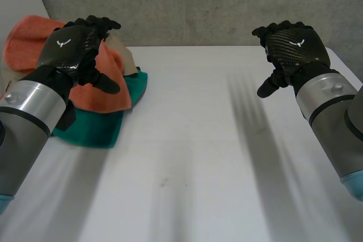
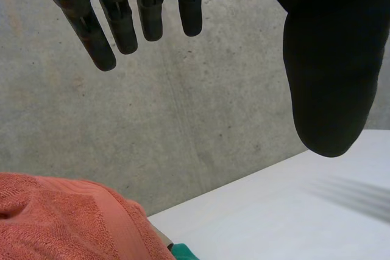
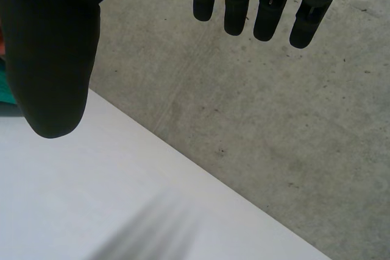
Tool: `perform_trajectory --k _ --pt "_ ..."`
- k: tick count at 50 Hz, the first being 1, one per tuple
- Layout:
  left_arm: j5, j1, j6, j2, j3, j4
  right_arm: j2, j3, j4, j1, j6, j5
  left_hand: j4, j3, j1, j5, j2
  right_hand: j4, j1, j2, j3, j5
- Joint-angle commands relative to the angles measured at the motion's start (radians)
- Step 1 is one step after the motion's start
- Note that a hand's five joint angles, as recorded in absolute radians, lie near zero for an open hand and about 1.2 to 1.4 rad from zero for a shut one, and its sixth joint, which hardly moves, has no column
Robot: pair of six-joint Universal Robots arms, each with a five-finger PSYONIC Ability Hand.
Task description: Fold the laundry.
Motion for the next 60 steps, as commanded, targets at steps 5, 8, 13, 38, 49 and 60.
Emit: perform_trajectory --k 5,8,13,38,49,60 --pt "0.0 0.003 -0.001 0.001 -0.001 -0.003 0.0 0.001 -0.001 -0.001 0.001 0.004 -0.104 -0.102 -0.101 -0.1 -0.104 -0.106 -0.09 -0.099 -0.105 -0.097" --pt "0.001 0.003 0.001 0.001 0.0 -0.001 0.0 0.001 -0.001 -0.001 -0.001 0.004 -0.104 -0.102 -0.101 -0.1 -0.104 -0.106 -0.09 -0.099 -0.105 -0.097" --pt "0.001 0.009 0.024 -0.001 0.014 0.011 0.0 0.001 0.0 -0.001 -0.002 0.001 -0.1 -0.098 -0.097 -0.096 -0.1 -0.106 -0.09 -0.099 -0.105 -0.097" --pt "0.033 0.351 0.615 -0.599 0.415 0.219 0.003 0.006 0.008 -0.001 -0.007 -0.009 0.957 0.958 0.959 0.961 0.957 -0.106 -0.09 -0.099 -0.105 -0.097" --pt "0.03 0.184 0.353 -0.287 0.361 0.23 -0.005 0.0 0.007 -0.043 -0.007 -0.009 1.118 1.12 1.121 1.122 1.118 -0.106 -0.09 -0.099 -0.105 -0.097" --pt "0.082 -0.17 0.038 -0.241 0.369 0.187 -0.031 -0.005 0.004 -0.054 -0.007 -0.009 1.118 1.12 1.121 1.122 1.118 -0.106 -0.09 -0.099 -0.105 -0.097"
